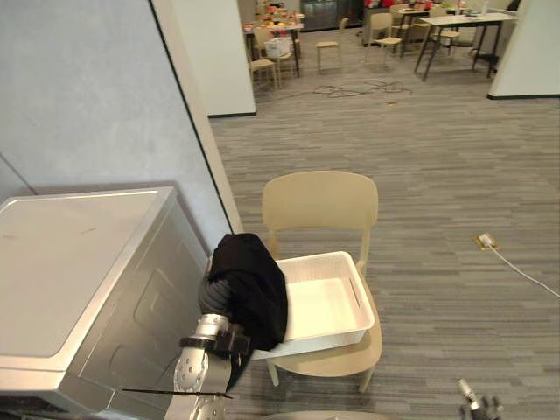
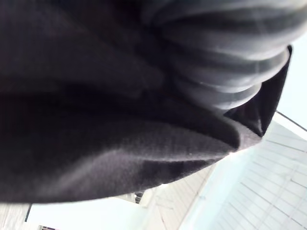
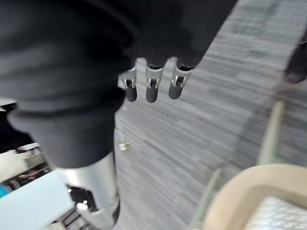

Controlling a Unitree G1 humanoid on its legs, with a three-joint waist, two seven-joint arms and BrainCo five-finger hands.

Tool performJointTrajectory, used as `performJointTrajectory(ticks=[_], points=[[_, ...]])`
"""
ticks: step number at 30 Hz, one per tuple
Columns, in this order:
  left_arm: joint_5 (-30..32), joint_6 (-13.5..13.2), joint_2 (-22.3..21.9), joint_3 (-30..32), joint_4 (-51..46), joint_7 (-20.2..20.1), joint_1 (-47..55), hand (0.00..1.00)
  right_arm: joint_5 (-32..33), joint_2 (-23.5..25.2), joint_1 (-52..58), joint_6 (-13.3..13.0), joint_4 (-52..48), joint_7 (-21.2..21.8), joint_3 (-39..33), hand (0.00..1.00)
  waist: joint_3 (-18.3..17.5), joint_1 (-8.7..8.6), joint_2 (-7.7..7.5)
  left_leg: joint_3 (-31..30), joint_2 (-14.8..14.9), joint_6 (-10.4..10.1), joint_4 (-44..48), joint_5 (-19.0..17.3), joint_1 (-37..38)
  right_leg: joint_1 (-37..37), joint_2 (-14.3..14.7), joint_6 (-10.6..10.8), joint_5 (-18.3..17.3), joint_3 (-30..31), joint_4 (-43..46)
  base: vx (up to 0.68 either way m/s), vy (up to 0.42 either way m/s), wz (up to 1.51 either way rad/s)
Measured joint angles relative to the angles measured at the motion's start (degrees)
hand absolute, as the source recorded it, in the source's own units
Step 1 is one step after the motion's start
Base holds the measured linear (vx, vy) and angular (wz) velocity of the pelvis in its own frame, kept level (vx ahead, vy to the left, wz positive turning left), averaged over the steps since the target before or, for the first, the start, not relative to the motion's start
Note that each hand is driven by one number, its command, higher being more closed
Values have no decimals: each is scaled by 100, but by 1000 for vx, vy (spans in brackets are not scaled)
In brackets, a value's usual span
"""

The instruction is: Pick up the laundry basket with both hands and put the clothes into the washing machine.

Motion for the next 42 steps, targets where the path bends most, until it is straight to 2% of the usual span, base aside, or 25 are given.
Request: performJointTrajectory(ticks=[6, 8, 11, 13, 14, 15, 18, 19, 22, 24, 25, 27, 28, 29, 30, 32, 33, 35, 36, 37, 38, 39, 40, 41, 42], points=[[9, 173, -96, 91, 350, 14, 270, 100, -248, -49, -4, 160, 484, 146, 715, 0, 199, 133, -66, -235, 84, -50, 412, -148, 41, 21, -82, -62, -703, -307, 1072, -18, -60, 38], [28, 174, -124, 230, 352, 32, 339, 100, -310, -147, -82, 165, 626, 260, 1091, 0, 274, 241, -149, -510, 161, -112, 710, -240, -156, -92, -71, -186, -1027, -528, 1604, -43, -147, 55], [63, 173, -126, 507, 353, 111, 329, 100, -387, -306, -427, 152, 842, 271, 1582, 0, 552, 340, -155, -1105, 281, -98, 1144, -239, -769, -366, -40, -414, -1458, -1130, 2366, -87, -190, 105], [65, 173, -123, 555, 356, 205, 329, 100, -436, -400, -589, 153, 911, 251, 1685, 0, 689, 345, -148, -1418, 317, 94, 1153, -186, -1078, -494, -101, -541, -1673, -1579, 2682, -120, -207, 144], [99, 212, -112, 536, 400, 241, 344, 100, -509, -464, -699, 152, 928, 233, 1690, 0, 832, 353, -222, -1490, 330, 663, 1010, -452, -1227, -478, -260, -630, -1773, -2020, 2707, -131, -246, 164], [163, 234, -89, 572, 401, 265, 329, 100, -612, -489, -856, 134, 996, 220, 1686, 0, 913, 385, -250, -1230, 325, 722, 1357, -507, -1485, -470, -378, -768, -1778, -2314, 2703, -97, -192, 160], [238, 236, -134, 538, 398, 261, 342, 100, -676, -735, -1094, 147, 1045, 121, 1711, 0, 973, 525, -125, -590, 332, 717, 3071, -656, -1800, -369, -493, -938, -1721, -2873, 2756, -58, -141, 101], [242, 236, -130, 537, 369, 260, 258, 100, -680, -724, -1193, 134, 981, 115, 1791, 0, 988, 491, -153, -297, 400, 801, 3358, -1005, -1788, -311, -565, -987, -1712, -3201, 2798, -29, -55, 116], [242, 240, -192, 511, 337, 272, 76, 100, -675, -693, -1252, 141, 764, -3, 1829, 0, 1027, 491, -227, 248, 722, 959, 3674, -1200, -1783, -251, -775, -997, -1700, -3691, 2830, -47, 38, 94], [241, 240, -213, 459, 337, 284, -43, 100, -652, -688, -1155, 131, 554, -51, 1810, 0, 1025, 475, -231, 528, 1087, 955, 3752, -1199, -1747, -233, -991, -889, -1638, -3985, 2883, -56, 226, 109], [241, 236, -214, 295, 338, 289, -157, 100, -644, -691, -1094, 102, 486, -135, 1793, 0, 1015, 476, -215, 671, 1427, 924, 3658, -1180, -1651, -224, -1204, -710, -1488, -4223, 2879, -28, 243, 92], [241, 235, -217, 171, 338, 281, -201, 100, -638, -692, -1077, 101, 484, -156, 1787, 0, 987, 476, -169, 731, 1567, 875, 3467, -1150, -1568, -224, -1290, -584, -1330, -4344, 2806, -13, 296, 72], [241, 238, -207, 84, 351, 278, -248, 100, -633, -676, -1086, 104, 484, -179, 1787, 0, 970, 475, -141, 771, 1554, 226, 3149, -1264, -1511, -224, -1394, -431, -1109, -4418, 2680, 2, 496, 59], [234, 238, -103, 99, 375, 284, -315, 100, -625, -589, -1154, 119, 485, -242, 1786, 0, 963, 512, -194, 790, 1340, -185, 3180, -1297, -1577, -197, -1474, -278, -763, -4416, 2337, -3, 604, 47], [233, 236, -35, 119, 376, 286, -320, 100, -623, -524, -1181, 120, 483, -253, 1787, 0, 971, 535, -263, 798, 1259, -113, 3265, -1352, -1638, -173, -1474, -232, -581, -4409, 2138, -13, 511, 21], [229, 217, 266, 155, 378, 288, -364, 100, -622, -469, -1280, 139, 391, -246, 1920, 0, 957, 772, -307, 816, 1099, 83, 3985, -1808, -2145, -41, -1372, -166, 258, -4383, 1122, -27, 567, 1], [229, 217, 320, 186, 380, 288, -385, 100, -622, -471, -1319, 139, 384, -248, 1910, 0, 953, 816, -314, 817, 1058, 160, 4131, -1910, -2268, -43, -1373, -155, 404, -4366, 946, -45, 637, 4], [228, 214, 440, 456, 388, 323, -440, 100, -623, -470, -1555, 144, 389, -320, 1908, 0, 946, 877, -324, 789, 826, 474, 4687, -2306, -2742, -93, -1384, -331, 846, -4098, 322, -75, 511, 18], [228, 215, 506, 495, 389, 347, -445, 100, -623, -469, -1580, 156, 397, -371, 1909, 0, 947, 888, -321, 754, 707, 567, 4800, -2424, -2820, -104, -1360, -410, 871, -3762, 242, -59, 324, 29], [229, 215, 537, 502, 397, 373, -440, 100, -623, -470, -1577, 162, 405, -383, 1902, 0, 945, 891, -323, 717, 620, 630, 4829, -2471, -2833, -103, -1359, -474, 874, -3547, 240, -19, 296, 45], [228, 213, 568, 503, 431, 405, -441, 100, -621, -470, -1571, 183, 431, -399, 1858, 0, 938, 882, -297, 604, 482, 727, 4840, -2563, -2838, -101, -1278, -716, 712, -2904, 346, 20, 222, 70], [228, 212, 556, 499, 468, 406, -437, 100, -606, -467, -1562, 201, 482, -404, 1781, 0, 934, 815, -236, 378, 362, 832, 4775, -2554, -2852, -151, -987, -774, 259, -1997, 673, 34, 244, 77], [228, 203, 558, 497, 489, 404, -435, 100, -585, -466, -1557, 205, 517, -395, 1764, 0, 927, 785, -231, 292, 302, 901, 4708, -2513, -2851, -170, -842, -689, 29, -1685, 868, 62, 130, 92], [227, 181, 554, 470, 626, 399, -471, 100, -528, -463, -1513, 209, 618, -365, 1669, 0, 921, 765, -239, 152, 141, 988, 4457, -2409, -2774, -215, -496, -444, -456, -1152, 1274, 112, 77, 76], [227, 176, 557, 441, 788, 399, -460, 100, -402, -413, -1470, 202, 763, -358, 1529, 0, 846, 780, -390, 121, -41, 982, 4040, -2245, -2563, -321, -158, -303, -950, -871, 1622, 145, 52, 65]])
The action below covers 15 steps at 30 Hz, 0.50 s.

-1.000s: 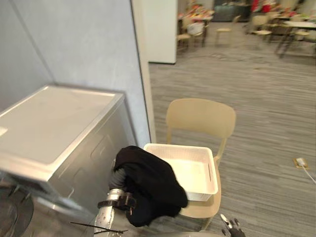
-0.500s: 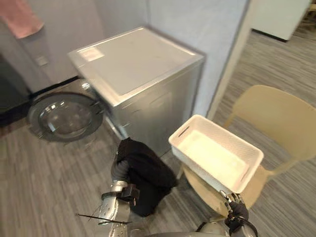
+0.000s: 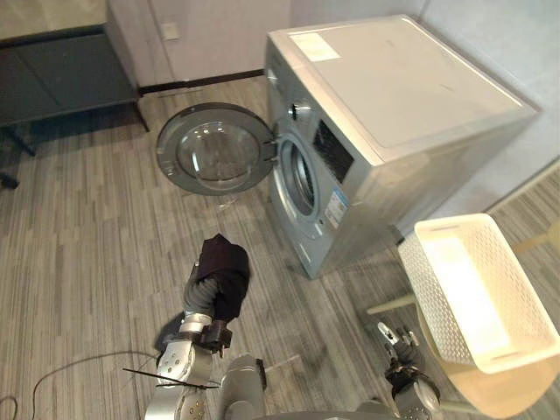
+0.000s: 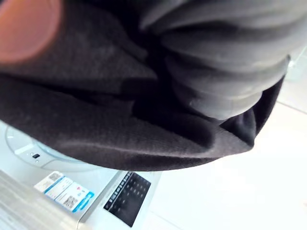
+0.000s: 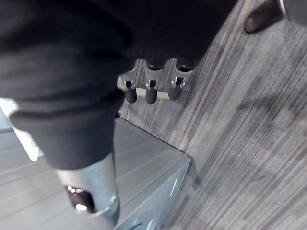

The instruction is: Pick up the laundry basket with both hands and put the clothes into the washing machine.

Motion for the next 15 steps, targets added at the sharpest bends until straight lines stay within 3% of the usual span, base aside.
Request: performJointTrajectory(ticks=[1, 3, 4, 5, 6, 7, 8, 9, 11, 12, 15], points=[[2, 1, 4, -18, 80, 0, 1, 100, 57, 4, -1, -8, 64, -3, -43, 0, -25, 1, -57, 2, -65, 0, -179, 61, 120, -59, 123, -12, -169, 18, 115, 238, -7, 30], [14, 7, -2, -261, 439, -4, -129, 100, 268, 5, 1, -89, 276, -2, -182, 0, -53, -21, -112, -5, -177, 39, -902, 192, 622, -562, 864, -304, -586, 10, 591, 264, -51, 0], [14, 8, -3, -348, 554, -4, -230, 100, 281, 4, 6, -102, 317, -4, -198, 0, -47, -44, -103, -6, -186, 41, -1057, 193, 742, -767, 1079, -396, -640, -34, 733, 226, -91, 4], [63, 15, -30, -477, 787, -4, -449, 100, 333, -1, 2, -124, 404, -6, -199, 0, -30, -191, -75, -39, -198, 41, -1259, 193, 945, -1145, 1468, -428, -658, -51, 922, 187, -99, 18], [88, 31, -55, -533, 891, -3, -556, 100, 373, 0, -10, -129, 436, -7, -200, 0, -21, -273, -67, -68, -219, 38, -1334, 192, 1040, -1294, 1619, -429, -654, -38, 951, 261, -145, 54], [131, 63, -116, -686, 1035, -5, -730, 100, 444, 3, 62, -166, 490, -16, -216, 0, -25, -473, -107, -226, -387, 26, -1422, 195, 1238, -1504, 1734, -438, -608, 108, 882, 310, -168, 96], [168, 58, -181, -889, 1046, -15, -763, 100, 487, -8, 210, -229, 498, -24, -237, 0, -79, -679, -240, -394, -597, -157, -1257, 86, 1344, -1512, 1593, -891, -201, 340, 674, 338, -179, 112], [187, 68, -249, -994, 1080, -17, -824, 100, 491, -43, 256, -247, 557, -32, -316, 0, -65, -732, -146, -563, -620, -306, -1039, -45, 1368, -1409, 1571, -1339, -265, 183, 779, 401, -171, 102], [187, 105, -509, -1340, 1099, -56, -826, 100, 694, -94, 300, -258, 686, -84, -516, 0, -125, -784, 305, -810, -466, -530, -355, -181, 1328, -1064, 1674, -1370, -462, -138, 706, 438, -163, 53], [187, 106, -555, -1385, 1099, -104, -821, 100, 734, -102, 272, -255, 683, -90, -508, 0, -114, -795, 338, -842, -461, -674, -29, -102, 1318, -905, 1703, -1364, -466, -172, 614, 424, -152, 24], [173, 108, -569, -1549, 959, -221, -728, 100, 785, -39, 288, -241, 470, -141, -521, 0, -103, -827, 368, -763, -353, -1704, 2436, 545, 1129, 9, 1810, -1312, -495, -140, 35, 393, -123, 17]])
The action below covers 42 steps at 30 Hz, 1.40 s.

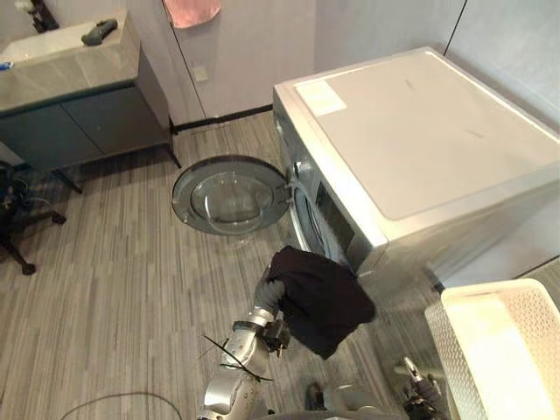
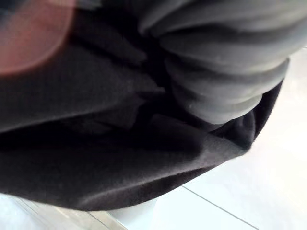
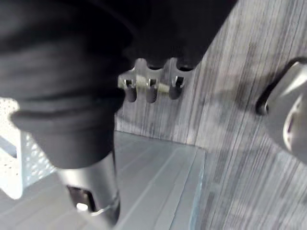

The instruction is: Pick up the laundry basket with both hands and put the clothes into the washing machine.

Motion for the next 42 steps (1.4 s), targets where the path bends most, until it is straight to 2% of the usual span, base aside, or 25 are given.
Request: performJointTrajectory(ticks=[3, 4, 6, 7, 10, 12, 13, 15, 16, 17, 18, 19, 20, 21, 22, 23, 25, 27, 28, 29, 30, 33, 38, 40, 42], points=[[-10, -11, -50, 52, -181, -51, 147, 100, -3, -64, -69, -15, -297, 2, -1, 0, -19, 109, 76, 452, 406, 242, 1599, 5, -547, 637, 197, -19, -1, 525, -660, 276, -44, -13], [-11, -2, -50, 66, -178, -45, 167, 100, -3, -90, -100, -15, -315, -15, -1, 0, -8, 145, 60, 509, 414, 435, 1638, -89, -697, 764, 196, -62, 19, 665, -809, 222, 6, -33], [-66, 10, -70, 113, -180, -16, 257, 100, -8, -104, -174, -17, -477, -48, -4, 0, 22, 391, 11, 830, 609, 1134, 1005, -477, -1199, 1136, 154, -153, 81, 1217, -1180, 208, 42, -82], [-80, 11, -78, 162, -180, -6, 300, 100, -13, -114, -192, -15, -509, -47, 16, 0, 24, 425, 9, 828, 690, 1205, 683, -520, -1280, 1216, 155, -141, 75, 1354, -1201, 267, 79, -124], [-134, 5, -78, 365, -171, 79, 398, 100, -97, -144, -312, -10, -566, -44, 207, 0, 4, 519, -96, 416, 1225, 1172, -1837, -491, -1450, 1413, 153, 92, -57, 2072, -1110, 401, 146, -142], [-131, -13, -10, 330, -137, 207, 400, 100, -147, -139, -341, -23, -498, -81, 179, 0, -55, 501, -208, -62, 1484, 1024, -3404, -76, -1431, 1409, 34, 473, -307, 2496, -1053, 461, 288, -150], [-116, -15, 15, 273, 48, 236, 375, 100, -192, -208, -419, -38, -156, -139, 69, 0, -130, 462, -314, -163, 1469, 754, -3832, 195, -1444, 1448, -205, 697, -458, 2748, -1056, 439, 378, -125], [-57, -4, 23, 266, 193, 232, 408, 100, -250, -316, -552, -31, 271, -166, -165, 0, -225, 380, -327, 29, 1321, 748, -4119, 704, -1452, 1443, -475, 851, -542, 2971, -1058, 489, 485, -104], [-53, -15, 102, 270, 196, 219, 477, 100, -295, -403, -576, -22, 493, -174, -288, 0, -325, 354, -247, 15, 1130, 677, -4353, 1615, -1452, 1374, -643, 978, -598, 3026, -1051, 510, 561, -85], [-39, 3, 418, 282, 222, 214, 420, 100, -358, -282, -705, 29, 801, -218, -367, 0, -404, 292, -542, 304, 904, 435, -4238, 1556, -1471, 1216, -1010, 1107, -628, 3013, -960, 491, 501, -77], [36, 41, 751, 361, 266, 223, 350, 100, -441, -130, -830, 116, 1035, -248, -390, 0, -360, 190, -663, 494, 832, 586, -4247, 1514, -1481, 964, -1155, 1613, -240, 2904, -871, 457, 473, -62], [57, 76, 947, 397, 307, 228, 349, 100, -481, 11, -907, 205, 1077, -259, -371, 0, -356, 184, -660, 557, 920, 656, -4090, 1471, -1512, 888, -1122, 1698, 228, 2885, -887, 413, 416, -86], [59, 105, 1124, 564, 329, 237, 345, 100, -481, 88, -1032, 271, 1143, -411, -474, 0, -258, 275, -556, 756, 1130, 749, -3075, 1204, -1975, 828, -971, 1597, 931, 2892, -830, 290, 465, -89], [67, 108, 1121, 608, 309, 242, 323, 100, -555, -90, -812, 237, 1107, -362, -573, 0, -261, 199, -462, 1082, 957, 983, -3534, 1311, -1854, 664, -1038, 1547, 1275, 2633, -509, 227, 478, -88], [68, 99, 1085, 686, 286, 252, 324, 100, -588, -245, -695, 213, 1085, -347, -536, 0, -293, 194, -379, 1458, 1029, 1213, -3802, 1006, -1580, 527, -1123, 1542, 1239, 2425, -300, 201, 546, -86], [68, 66, 1079, 1085, 290, 338, 205, 100, -591, -374, -678, 214, 1007, -361, -538, 0, -319, 155, -517, 1943, 878, 1321, -4100, 987, -1379, 29, -1361, 1278, 1035, 2096, -31, 157, 393, -100], [68, 49, 1106, 1434, 313, 488, 316, 100, -609, -401, -687, 187, 793, -342, -368, 0, -266, 132, -443, 2336, 903, 1348, -4340, 983, -1110, -421, -1354, 1192, 684, 1547, 3, 127, 300, -122], [68, 64, 1079, 1473, 418, 595, 472, 100, -642, -394, -650, 179, 699, -282, -210, 0, -180, 40, -327, 2599, 893, 1367, -4577, 971, -665, -476, -1083, 1313, 410, 1300, -89, 74, 138, -73], [68, 63, 1017, 1473, 448, 628, 624, 100, -646, -405, -643, 176, 665, -242, -171, 0, -128, 44, -235, 2804, 821, 1369, -4784, 976, -362, -551, -751, 1334, 376, 1307, -87, 63, 38, -29], [68, 62, 1015, 1473, 449, 634, 690, 100, -660, -408, -608, 166, 650, -191, -145, 0, -143, 14, -278, 2870, 679, 1384, -4876, 1003, -248, -647, -560, 1280, 426, 1302, -182, 58, 6, -20], [69, 62, 1017, 1475, 450, 634, 697, 100, -678, -408, -593, 156, 641, -143, -133, 0, -173, -8, -378, 2871, 557, 1387, -4899, 1022, -222, -699, -520, 1154, 535, 1276, -287, 62, -44, 4], [69, 69, 685, 1472, 506, 665, 713, 100, -698, -531, -624, 133, 447, -65, -94, 0, -152, 20, -179, 2816, 356, 1339, -5084, 1164, -260, -427, -604, 693, 588, 1307, -1024, 45, -16, -7], [133, 71, 607, 1304, 502, 650, 714, 100, -699, -429, -677, 108, 443, 18, -35, 0, -121, 36, -214, 2734, 393, 1271, -5287, 1371, -84, -202, -508, 607, 789, 1321, -1294, -39, -24, -2], [131, 71, 485, 1144, 427, 572, 715, 100, -685, -392, -665, 70, 341, 3, -33, 0, 40, 92, -167, 2662, 519, 1326, -4786, 1142, -86, -28, -501, 609, 774, 1297, -1203, -85, 31, -3], [130, 70, 289, 997, 142, 453, 707, 100, -685, -402, -525, 34, -119, -5, 25, 0, 323, 206, -103, 2426, 721, 1257, -3811, 752, -250, -78, -485, 576, 375, 1321, -636, -201, 61, -5]])
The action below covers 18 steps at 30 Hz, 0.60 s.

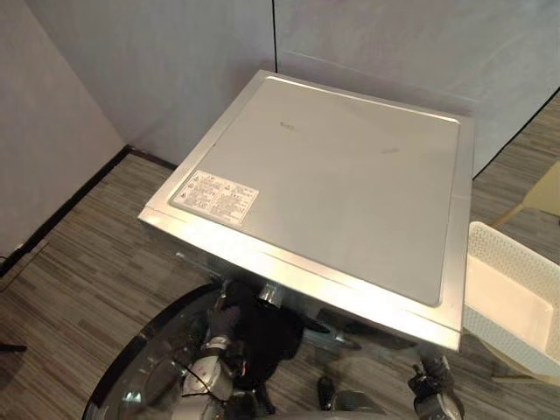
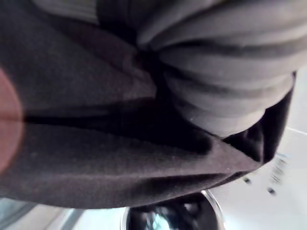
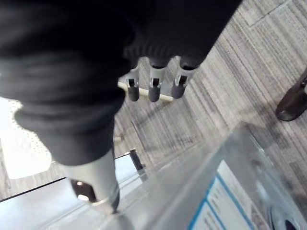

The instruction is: Pick up the laundry basket with both hands and put the clothes into the washing machine.

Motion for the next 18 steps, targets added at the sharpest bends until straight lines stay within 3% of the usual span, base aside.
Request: performJointTrajectory(ticks=[2, 3, 4, 6, 7, 8, 10, 11, 13, 15, 18], points=[[0, -1, -53, 2, -181, -18, 13, 100, 1, -18, 91, -8, -181, -14, 43, 0, 22, 12, -39, -464, -126, -140, 309, -93, -171, -252, -121, 17, -355, 30, 540, -133, 58, 9], [0, -2, -53, 8, -206, -27, 5, 100, 1, -44, 103, -10, -235, -23, 43, 0, 48, 1, -132, -606, -180, -147, 428, -104, -251, -340, -216, -3, -362, 43, 639, -56, 117, -13], [0, -5, -60, 22, -243, -37, -25, 100, 1, -115, 143, -13, -445, -38, 44, 0, 52, 65, -122, -759, -40, 120, 1193, -314, -567, -458, -312, 42, -339, 137, 783, -40, 177, -32], [-3, -4, -74, 5, -251, -42, -20, 100, 2, -162, 258, -31, -683, -115, 51, 0, 37, 87, -90, -1031, 173, 272, 1658, -369, -577, -540, -373, 173, -365, 306, 940, -8, 222, -47], [-2, -3, -158, 6, -263, -46, -22, 100, 0, -217, 375, -49, -822, -140, 54, 0, -38, 145, 18, -1552, 190, 102, 1386, -358, -346, -679, -351, 351, -432, 470, 1107, 2, 313, -55], [-2, -1, -229, 6, -267, -40, -70, 100, 1, -234, 360, -20, -816, -142, 66, 0, -78, 133, 78, -1638, 94, 27, 1286, -506, -312, -719, -381, 419, -440, 607, 1067, -20, 390, -53], [-3, -6, -179, 7, -266, -5, -167, 100, -15, -140, 390, 49, -787, -135, 185, 0, -75, 105, -49, -1637, -79, 10, 1065, -576, -239, -682, -519, 572, -226, 671, 786, -35, 275, -22], [-3, -10, -126, -36, -264, 8, -182, 100, -73, -49, 401, 86, -762, -107, 289, 0, -78, 65, -52, -1615, -93, -159, 743, -683, -69, -591, -532, 653, -64, 670, 557, -28, 159, -8], [-2, -10, -9, -73, -231, 8, -221, 100, -125, 62, 309, 138, -545, -32, 544, 0, -104, -12, -119, -1557, -145, -266, 202, -755, 139, -504, -550, 666, 195, 671, 188, -55, 190, -10], [-2, -9, 206, -192, -73, 7, -391, 100, -125, 298, 82, 185, -135, 41, 754, 0, -213, -3, -259, -1497, -260, -226, -89, -581, 56, -450, -643, 673, 686, 741, -522, -86, 145, -17], [-2, -17, 349, -216, -71, 7, -527, 100, -118, 381, -66, 176, 153, 42, 762, 0, -232, 0, -311, -1405, -302, -192, -63, -556, -275, -480, -739, 611, 1233, 822, -1271, -77, 84, -17]])
